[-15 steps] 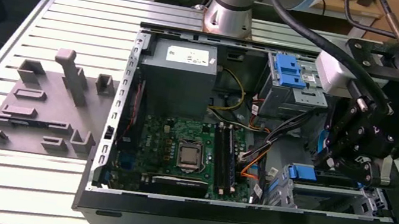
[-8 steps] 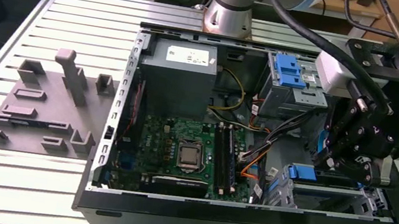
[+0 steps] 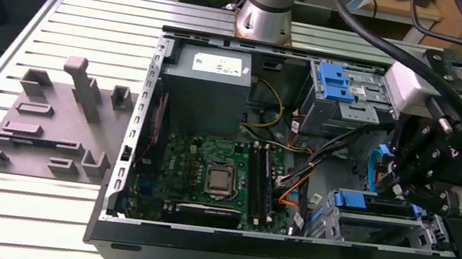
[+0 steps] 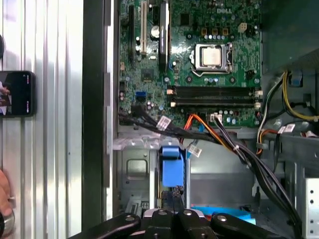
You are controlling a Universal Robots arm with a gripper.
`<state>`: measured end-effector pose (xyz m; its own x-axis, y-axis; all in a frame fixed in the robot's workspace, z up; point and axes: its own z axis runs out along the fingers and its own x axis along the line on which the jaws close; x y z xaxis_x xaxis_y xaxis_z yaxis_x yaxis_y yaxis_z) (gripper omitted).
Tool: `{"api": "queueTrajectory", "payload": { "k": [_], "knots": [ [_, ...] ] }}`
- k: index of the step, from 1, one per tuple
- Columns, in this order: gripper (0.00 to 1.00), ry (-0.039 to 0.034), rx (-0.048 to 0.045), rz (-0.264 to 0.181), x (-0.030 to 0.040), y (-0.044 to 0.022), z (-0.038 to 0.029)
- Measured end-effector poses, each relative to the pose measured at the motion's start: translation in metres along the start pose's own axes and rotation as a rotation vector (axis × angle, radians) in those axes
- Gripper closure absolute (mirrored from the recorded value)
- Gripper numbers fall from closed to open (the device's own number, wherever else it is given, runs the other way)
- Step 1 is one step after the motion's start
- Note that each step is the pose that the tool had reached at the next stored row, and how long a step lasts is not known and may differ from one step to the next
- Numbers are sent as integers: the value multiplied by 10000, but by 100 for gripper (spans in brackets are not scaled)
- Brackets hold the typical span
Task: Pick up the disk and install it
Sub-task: 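Insert the first disk wire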
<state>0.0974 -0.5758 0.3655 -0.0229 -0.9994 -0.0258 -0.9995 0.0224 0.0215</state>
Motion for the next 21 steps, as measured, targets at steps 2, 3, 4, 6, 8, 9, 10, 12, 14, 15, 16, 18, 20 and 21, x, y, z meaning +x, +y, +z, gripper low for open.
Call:
{"api": "queueTrajectory", "payload": {
  "k": [2,3,4,6,8,9,10,12,14,15,16,18,20,21],
  "knots": [
    [89,0,-4,-1,-5,-71,2],
    [89,1,-5,-1,-7,-103,1],
    [89,1,-4,-1,-12,-136,1],
    [89,0,-4,-1,-35,-199,1],
    [89,1,-4,-1,-82,-228,2],
    [89,6,-4,0,-107,-237,1],
    [89,7,-4,0,-137,-245,2],
    [89,6,-4,0,-192,-261,4],
    [89,6,-4,2,-234,-286,4],
    [89,6,-3,6,-247,-306,4],
    [89,6,-4,17,-257,-323,5],
    [89,3,-1,101,-272,-329,10],
    [89,2,1,165,-289,-329,15],
    [89,3,2,168,-294,-329,17]
  ]
}}
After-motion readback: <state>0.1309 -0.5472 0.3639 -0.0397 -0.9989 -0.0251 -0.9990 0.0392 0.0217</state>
